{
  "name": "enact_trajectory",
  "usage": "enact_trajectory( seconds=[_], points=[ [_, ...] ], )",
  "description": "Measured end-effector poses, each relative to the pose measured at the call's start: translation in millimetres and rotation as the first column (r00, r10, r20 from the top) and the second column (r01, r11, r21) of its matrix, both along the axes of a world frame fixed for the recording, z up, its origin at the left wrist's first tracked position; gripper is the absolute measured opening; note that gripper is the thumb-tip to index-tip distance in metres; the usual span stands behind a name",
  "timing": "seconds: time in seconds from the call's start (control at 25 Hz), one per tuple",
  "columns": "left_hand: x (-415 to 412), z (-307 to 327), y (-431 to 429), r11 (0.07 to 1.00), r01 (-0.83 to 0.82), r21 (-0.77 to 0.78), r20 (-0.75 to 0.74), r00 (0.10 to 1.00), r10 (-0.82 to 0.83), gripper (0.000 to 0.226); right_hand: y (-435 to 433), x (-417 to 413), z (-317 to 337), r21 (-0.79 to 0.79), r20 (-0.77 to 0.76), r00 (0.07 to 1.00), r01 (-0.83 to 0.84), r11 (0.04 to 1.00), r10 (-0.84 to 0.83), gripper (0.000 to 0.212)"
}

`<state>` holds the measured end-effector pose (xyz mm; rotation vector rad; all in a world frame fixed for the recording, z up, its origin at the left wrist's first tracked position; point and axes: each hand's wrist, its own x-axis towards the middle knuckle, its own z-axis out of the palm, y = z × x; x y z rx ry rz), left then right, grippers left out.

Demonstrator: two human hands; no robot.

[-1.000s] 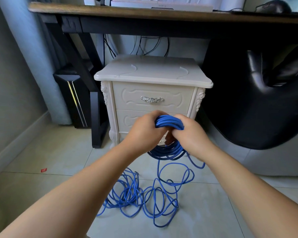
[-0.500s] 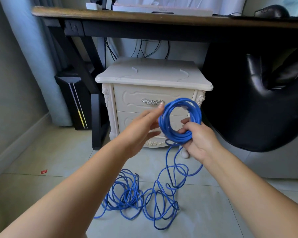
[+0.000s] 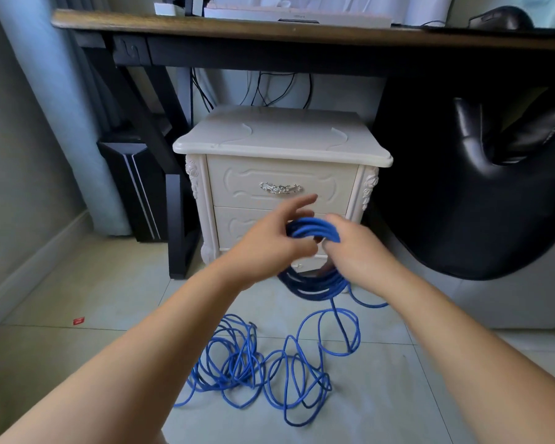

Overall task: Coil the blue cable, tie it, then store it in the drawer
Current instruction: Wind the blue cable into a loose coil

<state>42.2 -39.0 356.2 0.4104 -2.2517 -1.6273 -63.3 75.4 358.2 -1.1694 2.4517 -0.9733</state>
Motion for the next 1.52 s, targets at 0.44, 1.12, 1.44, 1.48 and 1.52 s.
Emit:
enact_trajectory(
  seconds=[0.44, 1.12, 1.44, 1.48, 1.52],
  points=[
    [-10, -11, 0, 0.858, -0.453, 0.242, -0.027, 0.881, 0.473, 0.013, -10, 10, -28, -0.33, 0.548, 0.836, 0.243, 0.912, -0.025, 0.008],
    [21, 20, 29, 0.855, -0.294, -0.427, 0.086, 0.928, 0.362, 0.028, 9, 3, 4, -0.099, -0.036, 0.991, -0.129, 0.987, 0.126, 0.012],
    [39, 6, 16, 0.87, -0.453, 0.195, -0.091, 0.875, 0.476, 0.014, 2, 41, 15, -0.173, 0.173, 0.983, -0.026, 0.985, 0.056, 0.016],
    [39, 6, 15, 0.833, -0.449, 0.324, -0.09, 0.861, 0.5, 0.015, 5, 46, 16, -0.192, 0.335, 0.94, -0.003, 0.981, 0.069, 0.021],
    [39, 6, 14, 0.793, -0.443, 0.418, -0.084, 0.851, 0.519, 0.015, 7, 50, 15, -0.205, 0.428, 0.9, 0.013, 0.979, 0.078, 0.024]
  ],
)
